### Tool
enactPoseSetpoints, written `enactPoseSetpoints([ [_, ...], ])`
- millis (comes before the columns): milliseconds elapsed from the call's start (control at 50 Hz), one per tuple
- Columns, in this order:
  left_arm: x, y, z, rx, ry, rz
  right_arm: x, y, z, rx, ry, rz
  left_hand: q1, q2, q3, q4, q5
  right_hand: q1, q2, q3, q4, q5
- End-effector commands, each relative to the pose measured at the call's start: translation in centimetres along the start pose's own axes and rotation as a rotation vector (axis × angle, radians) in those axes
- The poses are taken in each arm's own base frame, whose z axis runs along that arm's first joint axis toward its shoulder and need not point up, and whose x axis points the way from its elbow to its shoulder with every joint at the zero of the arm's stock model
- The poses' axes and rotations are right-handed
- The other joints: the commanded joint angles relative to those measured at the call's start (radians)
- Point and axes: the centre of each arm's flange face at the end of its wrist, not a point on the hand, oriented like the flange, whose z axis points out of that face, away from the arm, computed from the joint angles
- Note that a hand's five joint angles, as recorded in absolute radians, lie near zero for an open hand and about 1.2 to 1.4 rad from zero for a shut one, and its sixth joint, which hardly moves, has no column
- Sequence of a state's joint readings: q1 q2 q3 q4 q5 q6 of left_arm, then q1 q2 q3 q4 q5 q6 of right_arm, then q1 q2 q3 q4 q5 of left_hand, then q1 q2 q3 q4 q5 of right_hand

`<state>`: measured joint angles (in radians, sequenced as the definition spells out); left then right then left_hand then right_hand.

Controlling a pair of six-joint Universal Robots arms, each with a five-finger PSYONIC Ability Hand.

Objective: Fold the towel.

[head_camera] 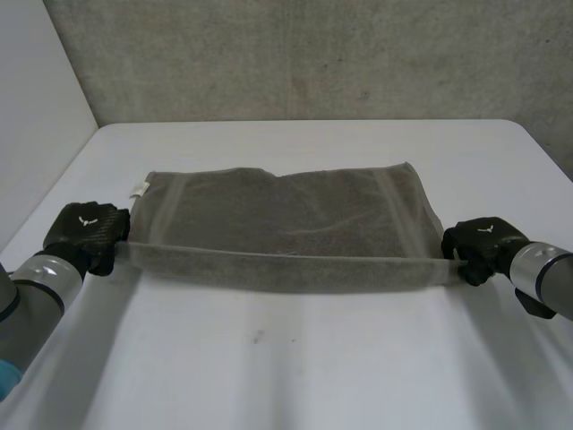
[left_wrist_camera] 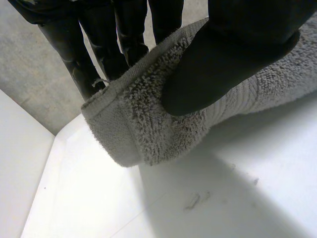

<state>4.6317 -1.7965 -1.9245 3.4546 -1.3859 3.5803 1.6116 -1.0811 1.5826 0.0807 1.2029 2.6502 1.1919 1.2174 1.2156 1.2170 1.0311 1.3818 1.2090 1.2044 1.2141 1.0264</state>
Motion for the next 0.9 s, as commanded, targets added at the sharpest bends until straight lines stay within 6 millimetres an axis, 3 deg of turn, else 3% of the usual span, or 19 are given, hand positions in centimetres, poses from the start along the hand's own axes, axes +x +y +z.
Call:
enactPoseSetpoints([
  [20,0.1,-0.9,-2.2,0.027,-0.011,0.007,1.0,-1.2,-2.2,0.009,0.008,0.008,0.204,0.179,0.181,0.179,0.191,0.014,0.187,0.192,0.182,0.195],
  [60,0.1,-1.2,-3.0,0.038,-0.015,0.011,0.9,-2.0,-4.1,0.011,-0.025,-0.001,0.204,0.179,0.181,0.179,0.191,0.014,0.187,0.192,0.182,0.195],
  [140,0.6,-1.5,-5.8,0.045,-0.013,0.019,0.9,-2.3,-6.0,0.003,-0.060,-0.037,0.204,0.179,0.181,0.179,0.191,0.014,0.187,0.192,0.182,0.195],
  [220,1.2,-1.7,-7.7,0.035,0.013,0.018,1.4,-2.3,-8.8,-0.035,-0.066,-0.095,0.204,0.179,0.181,0.179,0.191,0.014,0.187,0.192,0.182,0.195],
  [320,2.1,-1.9,-11.1,-0.020,0.087,0.005,1.0,-1.9,-10.9,-0.099,-0.103,-0.164,0.204,0.179,0.181,0.179,0.191,0.014,0.187,0.192,0.182,0.195],
  [440,2.3,-2.2,-11.4,-0.020,0.120,0.004,1.2,-2.0,-11.3,-0.099,-0.104,-0.201,0.204,0.179,0.181,0.179,0.191,0.014,0.187,0.192,0.182,0.195],
  [560,1.1,-2.3,-8.5,0.011,0.097,0.003,2.5,-3.3,-9.6,0.010,-0.033,-0.220,0.204,0.179,0.181,0.179,0.191,0.014,0.187,0.192,0.182,0.195],
  [580,0.8,-2.2,-7.2,0.016,0.094,0.005,2.8,-3.2,-8.3,0.034,-0.033,-0.212,0.204,0.179,0.181,0.179,0.191,0.014,0.187,0.192,0.182,0.195],
  [600,0.8,-2.2,-7.2,0.016,0.094,0.005,2.8,-3.2,-8.3,0.034,-0.033,-0.212,0.204,0.179,0.181,0.179,0.191,0.014,0.187,0.192,0.182,0.195],
  [640,0.3,-2.3,-4.6,0.041,0.078,0.017,2.7,-3.9,-5.8,0.092,-0.029,-0.237,0.204,0.179,0.181,0.179,0.191,0.014,0.187,0.192,0.182,0.195],
  [660,0.3,-2.3,-4.6,0.041,0.078,0.017,2.7,-3.9,-5.8,0.092,-0.029,-0.237,0.204,0.179,0.181,0.179,0.191,0.014,0.187,0.192,0.182,0.195],
  [680,0.0,-2.3,-3.2,0.047,0.075,0.019,2.2,-4.5,-4.7,0.125,-0.036,-0.258,0.204,0.179,0.181,0.179,0.191,0.014,0.187,0.192,0.182,0.195],
  [700,0.0,-2.3,-3.2,0.047,0.075,0.019,1.8,-5.3,-3.7,0.156,-0.033,-0.279,0.204,0.179,0.181,0.179,0.191,0.014,0.187,0.192,0.182,0.195],
  [740,-0.5,-2.0,-0.1,0.048,0.076,0.020,1.7,-5.6,-2.5,0.168,-0.023,-0.284,0.204,0.179,0.181,0.179,0.191,0.014,0.187,0.192,0.182,0.195],
  [760,-0.5,-2.0,-0.1,0.048,0.076,0.020,1.7,-5.6,-2.5,0.168,-0.023,-0.284,0.204,0.179,0.181,0.179,0.191,0.014,0.187,0.192,0.182,0.195],
  [800,-0.7,-2.0,2.7,0.053,0.083,0.021,1.8,-6.3,0.1,0.199,0.012,-0.293,0.204,0.179,0.181,0.179,0.191,0.014,0.187,0.192,0.182,0.195],
  [820,-0.7,-2.0,2.7,0.053,0.083,0.021,1.8,-6.3,0.1,0.199,0.012,-0.293,0.204,0.179,0.181,0.179,0.191,0.014,0.187,0.192,0.182,0.195],
  [860,-0.4,-1.8,5.3,0.069,0.104,0.025,1.8,-6.9,2.5,0.256,0.042,-0.296,0.204,0.179,0.181,0.179,0.191,0.014,0.187,0.192,0.182,0.195],
  [900,-0.4,-1.9,6.6,0.081,0.101,0.027,1.6,-7.3,3.7,0.291,0.050,-0.298,0.204,0.179,0.181,0.179,0.191,0.014,0.187,0.192,0.182,0.195],
])
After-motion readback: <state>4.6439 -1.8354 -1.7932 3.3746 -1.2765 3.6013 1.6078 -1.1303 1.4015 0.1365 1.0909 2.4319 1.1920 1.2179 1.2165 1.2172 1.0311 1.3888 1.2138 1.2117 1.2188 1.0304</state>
